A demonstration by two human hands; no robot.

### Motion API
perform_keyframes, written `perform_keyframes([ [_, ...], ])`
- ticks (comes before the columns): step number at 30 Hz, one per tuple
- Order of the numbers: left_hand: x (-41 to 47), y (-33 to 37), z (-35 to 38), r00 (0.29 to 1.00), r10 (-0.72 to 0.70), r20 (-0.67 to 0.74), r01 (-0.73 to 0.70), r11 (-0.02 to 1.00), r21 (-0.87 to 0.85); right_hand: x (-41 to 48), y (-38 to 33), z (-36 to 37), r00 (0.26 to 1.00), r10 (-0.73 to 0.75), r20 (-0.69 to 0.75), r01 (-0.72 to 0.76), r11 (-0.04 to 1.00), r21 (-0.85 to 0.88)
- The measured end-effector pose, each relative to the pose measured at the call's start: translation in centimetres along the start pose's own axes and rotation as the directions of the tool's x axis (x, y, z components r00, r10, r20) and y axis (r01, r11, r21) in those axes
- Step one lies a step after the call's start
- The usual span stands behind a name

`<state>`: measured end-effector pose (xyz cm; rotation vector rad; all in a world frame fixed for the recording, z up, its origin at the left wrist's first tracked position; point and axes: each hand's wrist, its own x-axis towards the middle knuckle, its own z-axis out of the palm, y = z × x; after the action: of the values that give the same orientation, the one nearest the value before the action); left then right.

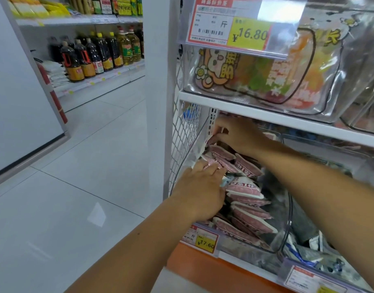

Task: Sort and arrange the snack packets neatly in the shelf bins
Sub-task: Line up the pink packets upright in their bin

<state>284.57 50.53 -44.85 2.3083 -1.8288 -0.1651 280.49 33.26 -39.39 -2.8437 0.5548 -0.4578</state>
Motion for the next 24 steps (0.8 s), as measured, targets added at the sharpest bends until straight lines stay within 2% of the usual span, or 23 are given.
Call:
perform_keyframes([
  [2, -0.2, 0.2, -0.1, 1.0, -0.006, -0.013, 0.006, 0.999, -0.035, -1.7, -0.7, -1.6, 0.998, 0.039, -0.042, -0.037, 0.998, 0.05],
  [4, -0.5, 0.3, -0.2, 0.986, -0.044, -0.159, 0.019, 0.988, -0.151, -4.1, -1.4, -3.1, 0.992, 0.112, -0.057, -0.103, 0.984, 0.147],
  [6, -1.0, 0.7, -0.6, 0.924, -0.122, -0.362, 0.006, 0.952, -0.307, -6.6, -1.7, -3.9, 0.973, 0.195, -0.12, -0.159, 0.952, 0.26],
  [8, -1.7, 1.1, -1.1, 0.854, -0.174, -0.489, -0.034, 0.922, -0.386, -8.6, -1.9, -4.2, 0.925, 0.306, -0.224, -0.191, 0.886, 0.422],
  [11, -2.4, 1.0, -1.6, 0.777, -0.096, -0.623, -0.1, 0.957, -0.273, -10.9, -2.2, -4.8, 0.865, 0.43, -0.259, -0.166, 0.732, 0.661],
  [12, -2.6, 1.0, -1.9, 0.782, -0.077, -0.619, -0.115, 0.958, -0.264, -11.5, -2.3, -5.0, 0.861, 0.449, -0.238, -0.174, 0.7, 0.692],
  [13, -2.9, 0.9, -2.3, 0.817, -0.083, -0.57, -0.131, 0.937, -0.323, -12.1, -2.4, -5.1, 0.86, 0.462, -0.217, -0.186, 0.679, 0.71],
  [15, -3.6, 1.2, -2.9, 0.909, -0.134, -0.394, -0.134, 0.802, -0.582, -13.0, -2.8, -5.2, 0.863, 0.476, -0.17, -0.188, 0.615, 0.766],
  [17, -4.2, 1.2, -3.1, 0.938, -0.186, -0.292, -0.105, 0.652, -0.751, -13.8, -3.4, -5.2, 0.89, 0.445, -0.1, -0.169, 0.526, 0.833],
  [18, -4.5, 1.2, -3.1, 0.935, -0.215, -0.283, -0.096, 0.615, -0.783, -14.1, -3.6, -5.3, 0.914, 0.401, -0.064, -0.165, 0.509, 0.845],
  [20, -5.0, 1.4, -3.3, 0.927, -0.251, -0.278, -0.091, 0.568, -0.818, -14.6, -3.6, -5.2, 0.949, 0.316, 0.006, -0.188, 0.548, 0.815],
  [22, -5.5, 1.4, -3.8, 0.94, -0.233, -0.25, -0.093, 0.528, -0.844, -15.1, -3.7, -4.9, 0.951, 0.305, 0.058, -0.242, 0.611, 0.754],
  [24, -6.3, 0.6, -4.5, 0.974, -0.146, -0.171, -0.054, 0.589, -0.807, -15.5, -4.0, -4.4, 0.944, 0.327, 0.036, -0.259, 0.669, 0.697],
])
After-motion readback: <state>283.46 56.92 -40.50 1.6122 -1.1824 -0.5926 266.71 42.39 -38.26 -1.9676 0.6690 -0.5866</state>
